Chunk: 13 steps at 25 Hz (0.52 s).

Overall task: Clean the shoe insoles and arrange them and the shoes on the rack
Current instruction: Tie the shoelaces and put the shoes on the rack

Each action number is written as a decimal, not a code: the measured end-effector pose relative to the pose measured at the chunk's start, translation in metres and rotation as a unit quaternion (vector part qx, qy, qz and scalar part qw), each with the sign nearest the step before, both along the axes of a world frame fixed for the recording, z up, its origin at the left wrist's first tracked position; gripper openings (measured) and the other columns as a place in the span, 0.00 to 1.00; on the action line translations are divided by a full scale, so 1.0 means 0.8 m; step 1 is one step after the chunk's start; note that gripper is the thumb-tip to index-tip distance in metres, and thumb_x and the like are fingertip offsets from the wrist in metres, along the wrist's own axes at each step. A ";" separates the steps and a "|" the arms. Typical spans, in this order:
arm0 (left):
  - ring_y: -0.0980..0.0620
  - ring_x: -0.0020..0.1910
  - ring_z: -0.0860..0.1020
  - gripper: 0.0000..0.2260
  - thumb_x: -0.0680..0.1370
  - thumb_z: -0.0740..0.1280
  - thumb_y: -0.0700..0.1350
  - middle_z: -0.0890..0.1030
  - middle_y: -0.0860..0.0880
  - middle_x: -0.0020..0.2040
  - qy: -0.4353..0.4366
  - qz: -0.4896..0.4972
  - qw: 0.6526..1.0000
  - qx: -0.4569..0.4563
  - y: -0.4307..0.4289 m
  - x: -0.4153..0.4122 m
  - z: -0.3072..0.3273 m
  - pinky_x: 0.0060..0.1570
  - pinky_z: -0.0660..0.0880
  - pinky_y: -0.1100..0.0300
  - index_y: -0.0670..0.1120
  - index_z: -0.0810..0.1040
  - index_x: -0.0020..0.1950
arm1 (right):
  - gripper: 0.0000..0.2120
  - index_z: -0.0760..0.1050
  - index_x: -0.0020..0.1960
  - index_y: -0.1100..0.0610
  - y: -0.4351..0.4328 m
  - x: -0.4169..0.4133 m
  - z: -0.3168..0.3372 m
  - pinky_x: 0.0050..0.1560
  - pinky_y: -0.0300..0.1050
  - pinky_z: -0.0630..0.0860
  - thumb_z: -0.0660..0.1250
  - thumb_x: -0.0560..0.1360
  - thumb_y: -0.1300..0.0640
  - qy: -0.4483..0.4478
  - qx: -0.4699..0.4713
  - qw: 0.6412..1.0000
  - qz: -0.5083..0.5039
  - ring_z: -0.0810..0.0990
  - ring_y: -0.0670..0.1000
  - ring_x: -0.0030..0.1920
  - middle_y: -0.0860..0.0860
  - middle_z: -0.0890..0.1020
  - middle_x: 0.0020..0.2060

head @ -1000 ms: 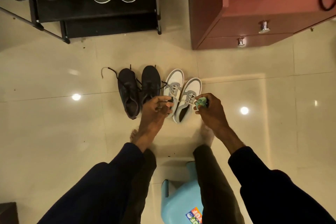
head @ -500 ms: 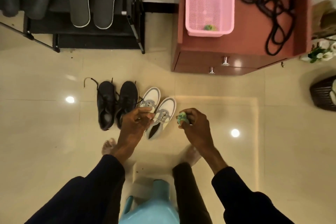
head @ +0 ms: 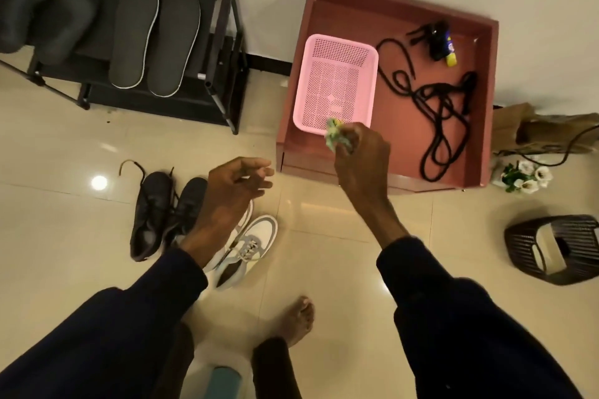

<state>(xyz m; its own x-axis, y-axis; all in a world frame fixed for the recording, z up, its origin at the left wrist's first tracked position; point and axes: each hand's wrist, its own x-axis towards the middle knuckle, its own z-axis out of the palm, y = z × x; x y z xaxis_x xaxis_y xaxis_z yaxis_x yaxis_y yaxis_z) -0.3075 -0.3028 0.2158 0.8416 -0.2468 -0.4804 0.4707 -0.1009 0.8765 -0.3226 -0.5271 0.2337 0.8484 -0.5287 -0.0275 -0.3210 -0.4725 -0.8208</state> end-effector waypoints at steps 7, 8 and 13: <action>0.48 0.49 0.86 0.05 0.81 0.71 0.44 0.87 0.49 0.51 -0.024 -0.008 0.999 0.042 -0.017 0.067 0.009 0.52 0.83 0.51 0.47 0.83 0.56 | 0.05 0.81 0.49 0.57 -0.023 0.113 -0.049 0.40 0.51 0.82 0.71 0.74 0.63 0.077 -0.128 0.988 0.048 0.83 0.49 0.44 0.51 0.85 0.44; 0.48 0.48 0.86 0.05 0.81 0.71 0.44 0.87 0.49 0.51 -0.022 -0.014 0.999 0.045 -0.016 0.070 0.007 0.53 0.83 0.50 0.46 0.83 0.56 | 0.06 0.81 0.50 0.57 -0.024 0.115 -0.055 0.41 0.52 0.82 0.72 0.74 0.62 0.095 -0.139 0.984 0.055 0.83 0.52 0.45 0.52 0.85 0.45; 0.48 0.48 0.86 0.07 0.81 0.71 0.44 0.87 0.48 0.51 -0.018 -0.025 0.998 0.055 0.007 0.081 -0.002 0.54 0.83 0.48 0.44 0.83 0.57 | 0.14 0.80 0.59 0.57 -0.017 0.110 -0.056 0.53 0.55 0.81 0.73 0.73 0.63 0.105 -0.170 0.979 0.036 0.81 0.53 0.55 0.52 0.84 0.55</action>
<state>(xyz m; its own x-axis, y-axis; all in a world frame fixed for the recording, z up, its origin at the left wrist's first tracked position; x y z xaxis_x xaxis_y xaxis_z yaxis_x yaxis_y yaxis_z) -0.2424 -0.2972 0.2144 0.8468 -0.2370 -0.4762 0.4307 -0.2198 0.8753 -0.2344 -0.5409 0.1888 0.8780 -0.4771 -0.0384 -0.4224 -0.7346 -0.5310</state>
